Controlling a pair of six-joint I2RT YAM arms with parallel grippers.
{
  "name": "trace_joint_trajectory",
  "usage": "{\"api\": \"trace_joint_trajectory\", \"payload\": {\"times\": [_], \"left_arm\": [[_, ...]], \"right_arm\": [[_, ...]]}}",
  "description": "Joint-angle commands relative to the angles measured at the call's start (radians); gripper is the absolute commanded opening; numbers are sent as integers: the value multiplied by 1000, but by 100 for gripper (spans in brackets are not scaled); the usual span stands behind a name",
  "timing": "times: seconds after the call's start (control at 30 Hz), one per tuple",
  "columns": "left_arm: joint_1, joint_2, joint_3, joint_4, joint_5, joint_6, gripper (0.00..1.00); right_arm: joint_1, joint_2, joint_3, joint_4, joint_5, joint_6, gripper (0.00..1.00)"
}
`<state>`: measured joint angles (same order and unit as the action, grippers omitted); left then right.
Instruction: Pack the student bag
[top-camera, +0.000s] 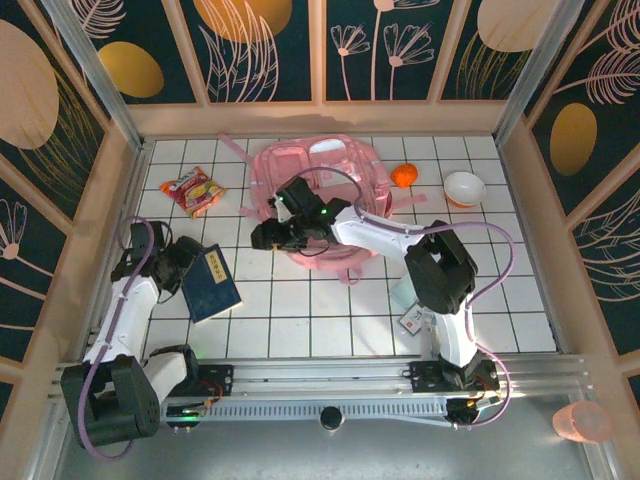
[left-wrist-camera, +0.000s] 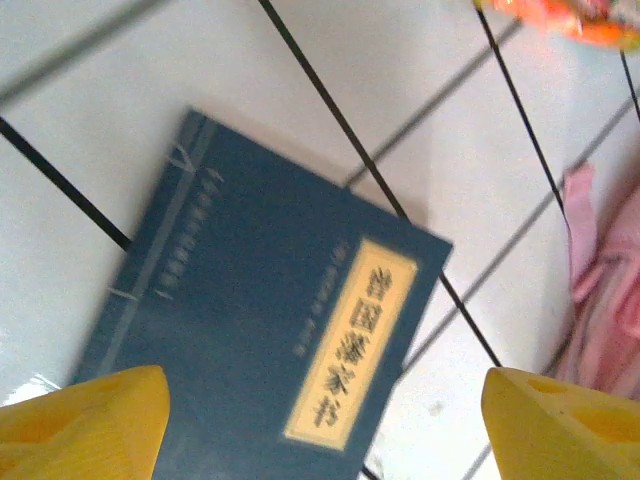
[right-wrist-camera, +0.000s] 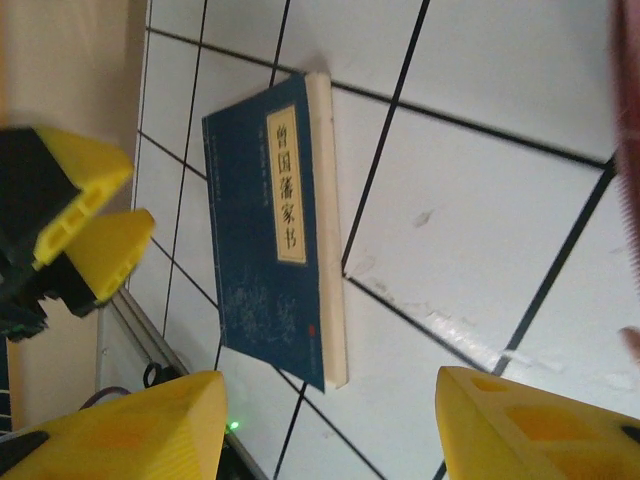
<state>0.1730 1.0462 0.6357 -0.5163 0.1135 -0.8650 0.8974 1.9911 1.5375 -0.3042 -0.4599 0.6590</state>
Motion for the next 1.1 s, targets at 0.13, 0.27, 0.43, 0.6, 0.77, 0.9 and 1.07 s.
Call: {"api": "trace_joint_trajectory", "payload": {"times": [0.13, 0.27, 0.43, 0.6, 0.77, 0.9, 1.07], "left_arm": [[23, 100, -40, -21, -117, 20, 82], [23, 145, -77, 40, -82, 32, 81], [19, 174, -144, 131, 80, 21, 75], [-17, 78, -185, 183, 171, -27, 69], [-52, 37, -202, 246, 268, -54, 66], [-52, 28, -174, 184, 179, -48, 69], [-51, 43, -206, 196, 155, -77, 60]], "right_arm": [[41, 52, 58, -43, 13, 38, 57], [43, 57, 64, -64, 27, 27, 57], [40, 68, 65, -75, 25, 13, 57], [23, 59, 48, -98, 39, 6, 57], [26, 98, 91, -136, 43, -27, 55], [36, 156, 157, -173, 65, -74, 53], [37, 263, 294, -233, 102, -147, 51]]}}
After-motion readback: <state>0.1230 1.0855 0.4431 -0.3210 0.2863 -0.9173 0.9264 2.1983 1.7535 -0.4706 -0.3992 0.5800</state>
